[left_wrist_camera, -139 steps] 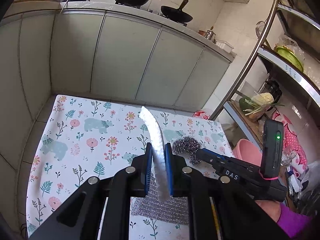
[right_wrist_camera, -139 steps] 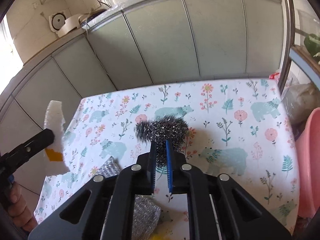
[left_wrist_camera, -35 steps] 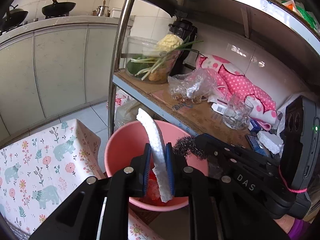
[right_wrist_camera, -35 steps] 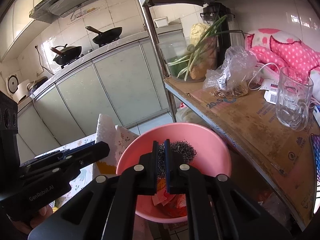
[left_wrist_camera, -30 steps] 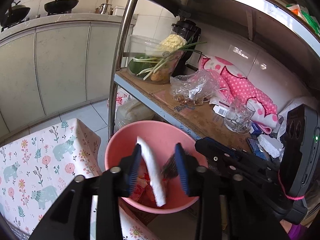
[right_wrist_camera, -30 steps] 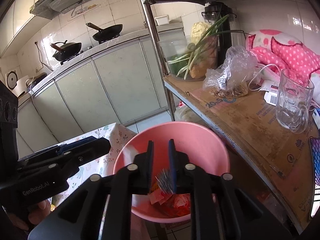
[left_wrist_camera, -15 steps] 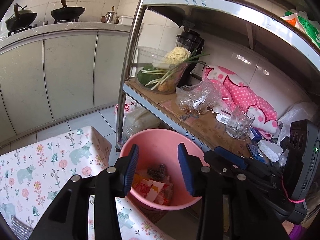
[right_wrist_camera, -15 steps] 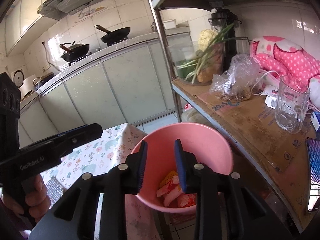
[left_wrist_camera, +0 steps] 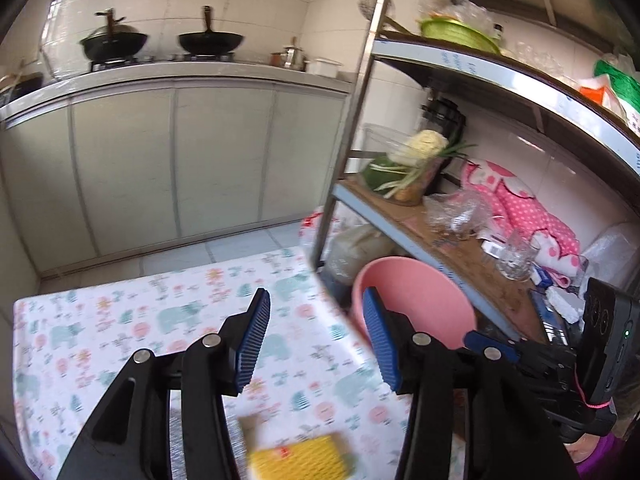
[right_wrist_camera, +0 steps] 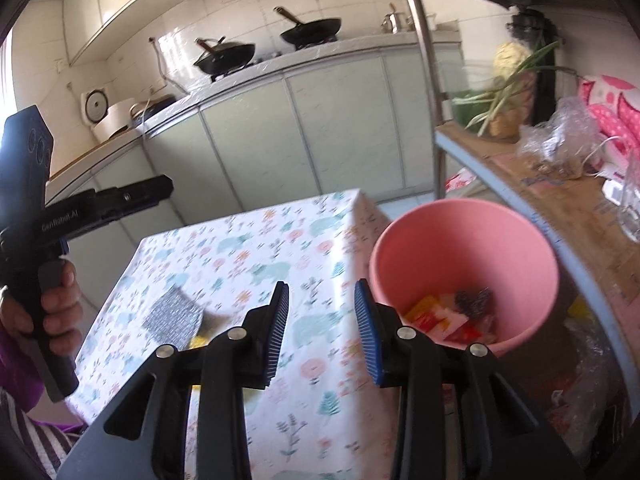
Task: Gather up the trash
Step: 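Move both tools back over the table toward the mesh pad, then grasp the silver mesh pad with the left tool while the right tool grasps the yellow foam net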
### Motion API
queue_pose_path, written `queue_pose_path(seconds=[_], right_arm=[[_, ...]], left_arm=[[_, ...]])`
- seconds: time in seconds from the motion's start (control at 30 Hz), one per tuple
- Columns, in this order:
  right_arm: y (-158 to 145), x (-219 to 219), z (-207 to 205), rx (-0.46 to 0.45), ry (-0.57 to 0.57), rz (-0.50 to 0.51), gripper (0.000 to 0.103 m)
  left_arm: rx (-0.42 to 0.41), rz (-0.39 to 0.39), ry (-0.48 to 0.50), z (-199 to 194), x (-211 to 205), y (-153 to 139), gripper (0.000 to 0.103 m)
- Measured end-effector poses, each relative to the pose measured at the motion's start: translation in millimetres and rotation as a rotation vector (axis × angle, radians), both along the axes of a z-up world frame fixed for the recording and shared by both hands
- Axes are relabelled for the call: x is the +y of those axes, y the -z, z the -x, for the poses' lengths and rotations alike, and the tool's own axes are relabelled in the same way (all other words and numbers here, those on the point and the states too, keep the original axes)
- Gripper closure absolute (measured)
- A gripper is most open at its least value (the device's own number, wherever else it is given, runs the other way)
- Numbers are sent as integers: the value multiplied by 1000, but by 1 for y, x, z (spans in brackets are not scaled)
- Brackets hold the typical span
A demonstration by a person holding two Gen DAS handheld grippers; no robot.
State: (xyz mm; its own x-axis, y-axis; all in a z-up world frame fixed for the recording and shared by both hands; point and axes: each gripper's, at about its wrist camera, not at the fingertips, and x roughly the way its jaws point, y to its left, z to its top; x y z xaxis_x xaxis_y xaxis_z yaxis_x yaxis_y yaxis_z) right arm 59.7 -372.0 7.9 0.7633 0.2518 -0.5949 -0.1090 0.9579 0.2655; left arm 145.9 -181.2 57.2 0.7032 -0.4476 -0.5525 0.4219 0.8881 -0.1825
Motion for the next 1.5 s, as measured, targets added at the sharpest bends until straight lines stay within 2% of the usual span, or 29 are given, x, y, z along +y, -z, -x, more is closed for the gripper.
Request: queue_pose_path(seconds=[0.2,0.37,0.57,0.77,0.87,0.97,1.17,1.37,1.5], right_arm=[[18,36,2,75,-85,7,68],[34,58,0,129,-129,15,68],[47,76,-7,181,-162,17,68],[54,93,-12,211,-206,26,68],[54,97,-13,212,-217,31,68],[55,99,-14,218,-223,31,68],[58,98,-18,221,-241,17,68],[56,101,-22,206,-263,1,68],[59,101,-23,216,-270,-11,68]], left_arm=[[40,-2,-148,12,77,12,55],[113,-26,-251,20,129,37,55],[238,6,-275,37,161,71,55],[414,102,-184,41,153,108,55],[494,112,-160,35,144,126,55],[525,111,-170,26,140,133,55],[528,98,-201,-4,133,132,55],[473,35,-222,-42,116,131,55],[439,-14,-203,-65,96,132,55]])
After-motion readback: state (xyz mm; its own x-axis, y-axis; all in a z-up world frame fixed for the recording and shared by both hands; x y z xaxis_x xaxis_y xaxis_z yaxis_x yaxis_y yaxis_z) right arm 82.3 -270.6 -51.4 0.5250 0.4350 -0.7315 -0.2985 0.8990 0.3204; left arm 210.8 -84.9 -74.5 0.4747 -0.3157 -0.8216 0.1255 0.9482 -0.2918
